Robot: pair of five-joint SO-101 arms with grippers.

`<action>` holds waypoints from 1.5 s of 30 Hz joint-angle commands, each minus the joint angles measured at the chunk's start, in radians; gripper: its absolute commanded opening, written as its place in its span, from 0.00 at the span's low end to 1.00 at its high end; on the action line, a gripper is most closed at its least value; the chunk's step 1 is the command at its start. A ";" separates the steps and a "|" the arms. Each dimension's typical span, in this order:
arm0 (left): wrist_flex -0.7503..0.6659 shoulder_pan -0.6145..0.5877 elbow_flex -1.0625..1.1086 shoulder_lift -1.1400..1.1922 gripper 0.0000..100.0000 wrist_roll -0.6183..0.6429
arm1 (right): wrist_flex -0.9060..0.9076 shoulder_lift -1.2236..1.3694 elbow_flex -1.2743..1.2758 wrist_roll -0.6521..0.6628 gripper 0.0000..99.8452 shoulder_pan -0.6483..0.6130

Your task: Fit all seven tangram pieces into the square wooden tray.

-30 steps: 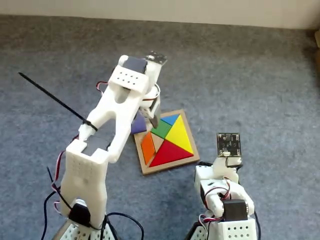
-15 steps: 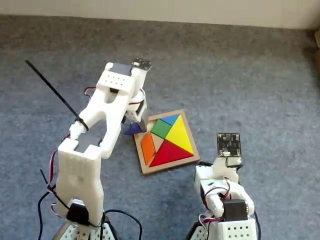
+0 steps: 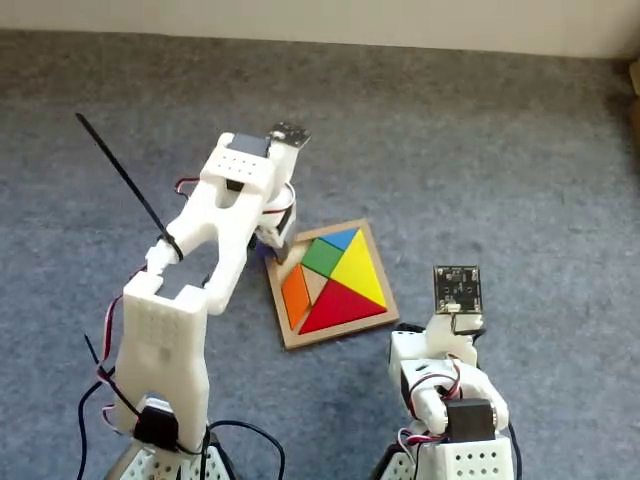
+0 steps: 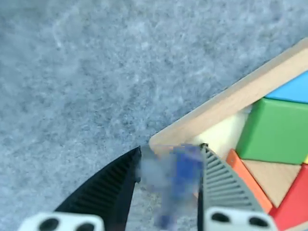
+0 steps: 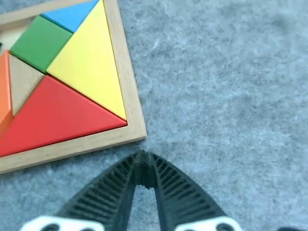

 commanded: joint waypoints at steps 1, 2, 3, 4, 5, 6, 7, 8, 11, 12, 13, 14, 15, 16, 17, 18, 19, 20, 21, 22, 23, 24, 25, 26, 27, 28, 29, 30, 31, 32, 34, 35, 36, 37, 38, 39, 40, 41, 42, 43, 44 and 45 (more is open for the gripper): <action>-0.008 0.047 -0.015 -0.050 0.18 -0.018 | 0.004 -0.016 0.088 -0.003 0.00 0.012; -0.008 0.059 -0.015 -0.062 0.18 -0.018 | 0.004 -0.016 0.088 -0.003 0.00 0.012; -0.008 0.071 -0.015 -0.077 0.18 -0.018 | 0.004 -0.016 0.088 -0.003 0.00 0.012; -0.008 0.084 -0.012 -0.094 0.18 -0.018 | 0.004 -0.016 0.088 -0.003 0.00 0.012; -0.008 0.096 -0.008 -0.111 0.18 -0.018 | 0.004 -0.016 0.088 -0.003 0.00 0.012; -0.008 0.108 -0.008 -0.125 0.18 -0.018 | 0.004 -0.016 0.088 -0.003 0.00 0.012; -0.008 0.117 -0.008 -0.136 0.17 -0.018 | 0.004 -0.016 0.088 -0.003 0.00 0.012; -0.008 0.128 -0.008 -0.143 0.15 -0.018 | 0.004 -0.016 0.088 -0.003 0.00 0.012; -0.008 0.148 -0.008 -0.151 0.12 -0.018 | 0.004 -0.016 0.088 -0.003 0.00 0.012; -0.008 0.154 -0.008 -0.151 0.12 -0.018 | 0.004 -0.016 0.088 -0.003 0.00 0.012; -0.008 0.159 -0.008 -0.151 0.12 -0.018 | 0.004 -0.016 0.088 -0.003 0.00 0.012; -0.008 0.160 -0.008 -0.151 0.12 -0.018 | 0.004 -0.016 0.088 -0.003 0.00 0.012; -0.008 0.160 -0.008 -0.151 0.12 -0.018 | 0.004 -0.016 0.088 -0.003 0.00 0.012; -0.008 0.160 -0.008 -0.151 0.12 -0.018 | 0.004 -0.016 0.088 -0.003 0.00 0.012; -0.008 0.157 -0.008 -0.154 0.12 -0.018 | 0.004 -0.016 0.088 -0.003 0.00 0.012; -0.008 0.151 -0.008 -0.160 0.12 -0.018 | 0.004 -0.016 0.088 -0.003 0.00 0.012; -0.008 0.140 -0.015 -0.162 0.12 -0.018 | 0.004 -0.016 0.088 -0.003 0.00 0.012; -0.008 0.124 -0.016 -0.163 0.12 -0.018 | 0.004 -0.016 0.088 -0.003 0.00 0.012; -0.008 0.105 -0.018 -0.166 0.13 -0.018 | 0.004 -0.016 0.088 -0.003 0.00 0.012; -0.008 0.088 -0.015 -0.174 0.16 -0.018 | 0.004 -0.016 0.088 -0.003 0.00 0.012; -0.008 0.070 -0.010 -0.177 0.18 -0.018 | 0.004 -0.016 0.088 -0.003 0.00 0.012; -0.008 0.054 -0.008 -0.179 0.21 -0.018 | 0.004 -0.016 0.088 -0.003 0.00 0.012; -0.008 0.038 -0.008 -0.179 0.23 -0.018 | 0.004 -0.016 0.088 -0.003 0.00 0.012; -0.006 0.024 -0.008 -0.179 0.24 -0.018 | 0.004 -0.016 0.088 -0.003 0.00 0.012; 0.000 0.012 -0.008 -0.179 0.24 -0.018 | 0.004 -0.016 0.088 -0.003 0.00 0.012; 0.003 0.002 -0.008 -0.179 0.24 -0.018 | 0.004 -0.016 0.088 -0.003 0.00 0.012; 0.003 -0.001 -0.007 -0.177 0.24 -0.020 | 0.004 -0.016 0.088 -0.003 0.00 0.012; 0.005 -0.002 -0.005 -0.176 0.24 -0.023 | 0.004 -0.016 0.088 -0.003 0.00 0.012; 0.003 -0.002 0.004 -0.173 0.24 -0.023 | 0.004 -0.016 0.088 -0.003 0.00 0.012; -0.002 0.001 0.016 -0.163 0.24 -0.023 | 0.004 -0.016 0.088 -0.003 0.00 0.012; -0.002 0.002 0.025 -0.131 0.24 -0.025 | 0.004 -0.016 0.088 -0.003 0.00 0.012; -0.003 0.002 0.024 -0.107 0.24 -0.025 | 0.004 -0.016 0.088 -0.003 0.00 0.012; -0.005 0.002 0.021 -0.081 0.24 -0.025 | 0.004 -0.016 0.088 -0.003 0.00 0.012; -0.015 0.002 0.019 -0.056 0.24 -0.026 | 0.004 -0.016 0.088 -0.003 0.00 0.012; -0.018 0.002 0.008 -0.030 0.24 -0.026 | 0.004 -0.016 0.088 -0.003 0.00 0.012; -0.014 0.002 -0.008 -0.010 0.24 -0.026 | 0.004 -0.016 0.088 -0.003 0.00 0.012; -0.006 0.001 -0.027 0.008 0.24 -0.026 | 0.004 -0.016 0.088 -0.003 0.00 0.012; 0.008 -0.001 -0.048 0.019 0.24 -0.026 | 0.004 -0.016 0.088 -0.003 0.00 0.012; 0.021 -0.001 -0.065 0.025 0.22 -0.026 | 0.004 -0.016 0.088 -0.003 0.00 0.012; 0.031 -0.001 -0.081 0.028 0.20 -0.026 | 0.004 -0.016 0.088 -0.003 0.00 0.012; 0.037 0.001 -0.087 0.028 0.19 -0.025 | 0.004 -0.016 0.088 -0.003 0.00 0.012; 0.038 0.004 -0.090 0.027 0.17 -0.021 | 0.004 -0.016 0.088 -0.003 0.00 0.012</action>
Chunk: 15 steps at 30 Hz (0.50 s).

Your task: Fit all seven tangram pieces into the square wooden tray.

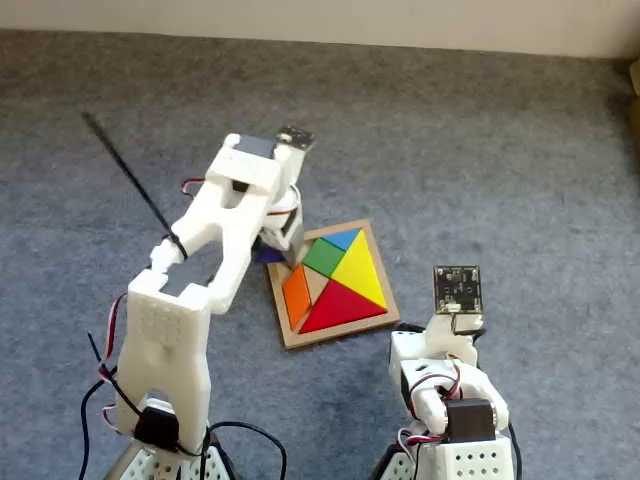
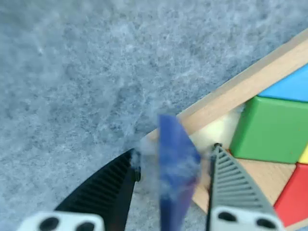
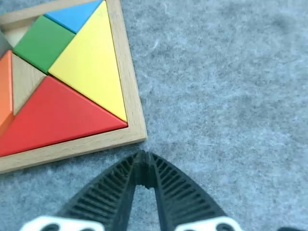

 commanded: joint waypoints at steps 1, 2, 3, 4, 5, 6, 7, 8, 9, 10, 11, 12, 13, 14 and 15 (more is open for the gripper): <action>0.028 -0.008 -0.068 -0.007 0.16 -0.014 | 0.004 -0.016 0.088 -0.003 0.00 0.012; 0.029 -0.002 -0.068 -0.007 0.15 -0.014 | 0.004 -0.016 0.088 -0.003 0.00 0.012; 0.029 0.004 -0.070 -0.007 0.14 -0.012 | 0.004 -0.016 0.088 -0.003 0.00 0.012; 0.032 0.010 -0.070 -0.007 0.13 -0.012 | 0.004 -0.016 0.088 -0.003 0.00 0.012; 0.034 0.021 -0.070 -0.007 0.12 -0.012 | 0.004 -0.016 0.088 -0.003 0.00 0.012; 0.034 0.033 -0.071 -0.008 0.11 -0.012 | 0.004 -0.016 0.088 -0.003 0.00 0.012; 0.034 0.045 -0.071 -0.010 0.10 -0.012 | 0.004 -0.016 0.088 -0.003 0.00 0.012; 0.034 0.059 -0.073 -0.010 0.09 -0.012 | 0.004 -0.016 0.088 -0.003 0.00 0.012; 0.034 0.074 -0.073 -0.012 0.09 -0.012 | 0.004 -0.016 0.088 -0.003 0.00 0.012; 0.034 0.090 -0.073 -0.021 0.09 -0.012 | 0.004 -0.016 0.088 -0.003 0.00 0.012; 0.034 0.104 -0.071 -0.035 0.09 -0.014 | 0.004 -0.016 0.088 -0.003 0.00 0.012; 0.034 0.117 -0.070 -0.048 0.09 -0.014 | 0.004 -0.016 0.088 -0.003 0.00 0.012; 0.034 0.128 -0.070 -0.061 0.09 -0.014 | 0.004 -0.016 0.088 -0.003 0.00 0.012; 0.034 0.137 -0.068 -0.076 0.09 -0.015 | 0.004 -0.016 0.088 -0.003 0.00 0.012; 0.034 0.148 -0.064 -0.088 0.09 -0.018 | 0.004 -0.016 0.088 -0.003 0.00 0.012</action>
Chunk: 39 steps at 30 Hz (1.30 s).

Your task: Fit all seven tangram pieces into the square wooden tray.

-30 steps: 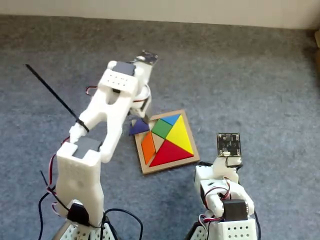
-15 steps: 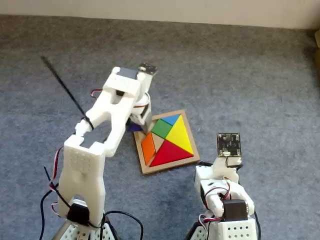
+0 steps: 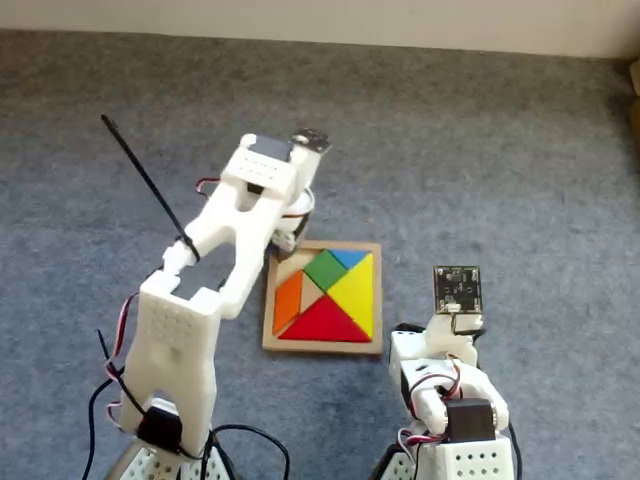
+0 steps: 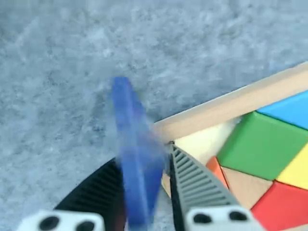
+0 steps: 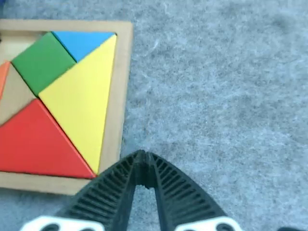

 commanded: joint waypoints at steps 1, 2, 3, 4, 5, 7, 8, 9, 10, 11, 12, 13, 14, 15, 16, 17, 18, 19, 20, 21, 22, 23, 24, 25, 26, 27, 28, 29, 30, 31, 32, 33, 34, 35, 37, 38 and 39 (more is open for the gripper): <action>0.011 0.073 -0.035 -0.097 0.09 -0.017 | 0.004 -0.016 0.088 -0.003 0.00 0.012; 0.011 0.081 -0.035 -0.105 0.09 -0.018 | 0.004 -0.016 0.088 -0.003 0.00 0.012; 0.011 0.082 -0.035 -0.107 0.09 -0.018 | 0.004 -0.016 0.088 -0.003 0.00 0.012; 0.012 0.082 -0.035 -0.107 0.09 -0.018 | 0.004 -0.016 0.088 -0.003 0.00 0.012; 0.012 0.082 -0.035 -0.107 0.09 -0.018 | 0.004 -0.016 0.088 -0.003 0.00 0.012; 0.012 0.081 -0.035 -0.107 0.09 -0.018 | 0.004 -0.016 0.088 -0.003 0.00 0.012; 0.012 0.079 -0.035 -0.108 0.09 -0.018 | 0.004 -0.016 0.088 -0.003 0.00 0.012; 0.020 0.077 -0.035 -0.111 0.09 -0.018 | 0.004 -0.016 0.088 -0.003 0.00 0.012; 0.031 0.077 -0.042 -0.113 0.09 -0.018 | 0.004 -0.016 0.088 -0.003 0.00 0.012; 0.035 0.076 -0.044 -0.114 0.10 -0.018 | 0.004 -0.016 0.088 -0.003 0.00 0.012; 0.038 0.074 -0.044 -0.116 0.11 -0.018 | 0.004 -0.016 0.088 -0.003 0.00 0.012; 0.038 0.073 -0.044 -0.116 0.13 -0.018 | 0.004 -0.016 0.088 -0.003 0.00 0.012; 0.038 0.070 -0.044 -0.116 0.15 -0.012 | 0.004 -0.016 0.088 -0.003 0.00 0.012; 0.038 0.062 -0.044 -0.116 0.18 -0.011 | 0.004 -0.016 0.088 -0.003 0.00 0.012; 0.038 0.051 -0.044 -0.116 0.20 -0.009 | 0.004 -0.016 0.088 -0.003 0.00 0.012; 0.038 0.044 -0.044 -0.116 0.22 -0.003 | 0.004 -0.016 0.088 -0.003 0.00 0.012; 0.038 0.030 -0.044 -0.116 0.24 0.018 | 0.004 -0.016 0.088 -0.003 0.00 0.012; 0.038 0.016 -0.044 -0.116 0.26 0.043 | 0.004 -0.016 0.088 -0.003 0.00 0.012; 0.038 0.004 -0.053 -0.116 0.26 0.063 | 0.004 -0.016 0.088 -0.003 0.00 0.012; 0.040 -0.007 -0.065 -0.116 0.27 0.083 | 0.004 -0.016 0.088 -0.003 0.00 0.012; 0.040 -0.018 -0.076 -0.116 0.28 0.103 | 0.004 -0.016 0.088 -0.003 0.00 0.012; 0.040 -0.025 -0.088 -0.116 0.28 0.129 | 0.004 -0.016 0.088 -0.003 0.00 0.012; 0.040 -0.030 -0.107 -0.114 0.28 0.167 | 0.004 -0.016 0.088 -0.003 0.00 0.012; 0.038 -0.030 -0.125 -0.111 0.28 0.207 | 0.004 -0.016 0.088 -0.003 0.00 0.012; 0.037 -0.031 -0.142 -0.107 0.28 0.253 | 0.004 -0.016 0.088 -0.003 0.00 0.012; 0.032 -0.027 -0.156 -0.107 0.28 0.299 | 0.004 -0.016 0.088 -0.003 0.00 0.012; 0.032 -0.021 -0.162 -0.105 0.28 0.347 | 0.004 -0.016 0.088 -0.003 0.00 0.012; 0.031 -0.015 -0.165 -0.105 0.28 0.393 | 0.004 -0.016 0.088 -0.003 0.00 0.012; 0.025 -0.008 -0.165 -0.105 0.28 0.433 | 0.004 -0.016 0.088 -0.003 0.00 0.012; 0.008 -0.001 -0.163 -0.104 0.28 0.465 | 0.004 -0.016 0.088 -0.003 0.00 0.012; -0.005 0.005 -0.162 -0.104 0.28 0.488 | 0.004 -0.016 0.088 -0.003 0.00 0.012; -0.011 0.012 -0.160 -0.101 0.28 0.505 | 0.004 -0.016 0.088 -0.003 0.00 0.012; -0.020 0.016 -0.150 -0.091 0.28 0.514 | 0.004 -0.016 0.088 -0.003 0.00 0.012; -0.020 0.024 -0.143 -0.073 0.28 0.514 | 0.004 -0.016 0.088 -0.003 0.00 0.012; -0.035 0.038 -0.139 -0.025 0.28 0.514 | 0.004 -0.016 0.088 -0.003 0.00 0.012; -0.041 0.039 -0.140 0.004 0.28 0.514 | 0.004 -0.016 0.088 -0.003 0.00 0.012; -0.051 0.039 -0.143 0.035 0.27 0.516 | 0.004 -0.016 0.088 -0.003 0.00 0.012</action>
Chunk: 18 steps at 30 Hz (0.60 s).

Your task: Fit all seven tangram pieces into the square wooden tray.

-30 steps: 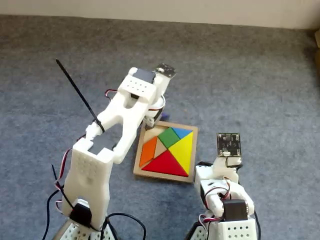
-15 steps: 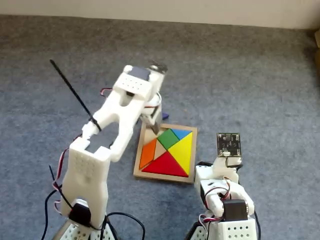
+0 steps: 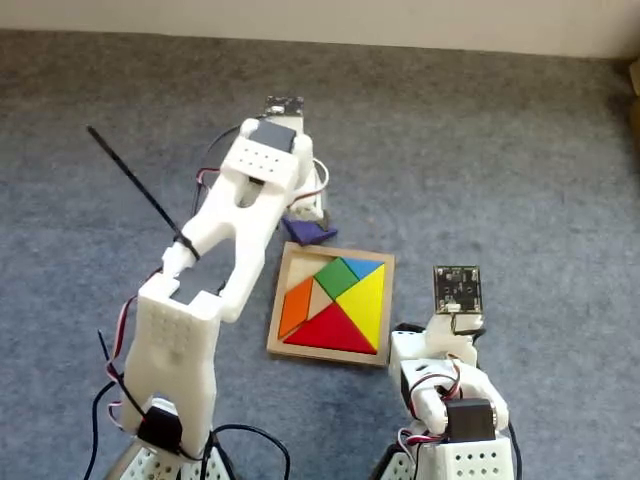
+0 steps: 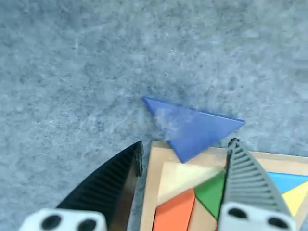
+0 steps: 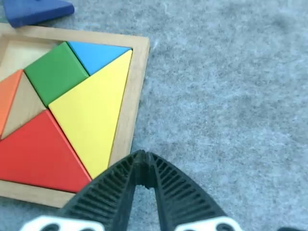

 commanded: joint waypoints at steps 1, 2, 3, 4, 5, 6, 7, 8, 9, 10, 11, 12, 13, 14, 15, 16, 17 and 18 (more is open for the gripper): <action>-0.044 0.030 -0.033 0.079 0.27 0.015 | 0.004 -0.016 0.088 -0.003 0.00 0.012; -0.068 0.028 -0.033 0.105 0.27 0.015 | 0.004 -0.016 0.088 -0.003 0.00 0.012; -0.086 0.027 -0.033 0.125 0.27 0.015 | 0.004 -0.016 0.088 -0.003 0.00 0.012; -0.098 0.027 -0.033 0.137 0.27 0.015 | 0.004 -0.016 0.088 -0.003 0.00 0.012; -0.103 0.027 -0.033 0.143 0.27 0.015 | 0.004 -0.016 0.088 -0.003 0.00 0.012; -0.103 0.028 -0.033 0.143 0.27 0.015 | 0.004 -0.016 0.088 -0.003 0.00 0.012; -0.101 0.030 -0.033 0.143 0.27 0.015 | 0.004 -0.016 0.088 -0.003 0.00 0.012; -0.101 0.030 -0.033 0.143 0.27 0.015 | 0.004 -0.016 0.088 -0.003 0.00 0.012; -0.104 0.028 -0.033 0.143 0.26 0.015 | 0.004 -0.016 0.088 -0.003 0.00 0.012; -0.109 0.025 -0.041 0.143 0.23 0.015 | 0.004 -0.016 0.088 -0.003 0.00 0.012; -0.112 0.022 -0.056 0.147 0.20 0.011 | 0.004 -0.016 0.088 -0.003 0.00 0.012; -0.115 0.019 -0.073 0.150 0.17 0.009 | 0.004 -0.016 0.088 -0.003 0.00 0.012; -0.115 0.013 -0.090 0.150 0.14 0.009 | 0.004 -0.016 0.088 -0.003 0.00 0.012; -0.115 0.008 -0.102 0.150 0.13 0.009 | 0.004 -0.016 0.088 -0.003 0.00 0.012; -0.115 0.005 -0.113 0.150 0.12 0.009 | 0.004 -0.016 0.088 -0.003 0.00 0.012; -0.115 0.004 -0.120 0.150 0.12 0.009 | 0.004 -0.016 0.088 -0.003 0.00 0.012; -0.115 0.004 -0.125 0.150 0.12 0.009 | 0.004 -0.016 0.088 -0.003 0.00 0.012; -0.118 0.004 -0.125 0.150 0.12 0.009 | 0.004 -0.016 0.088 -0.003 0.00 0.012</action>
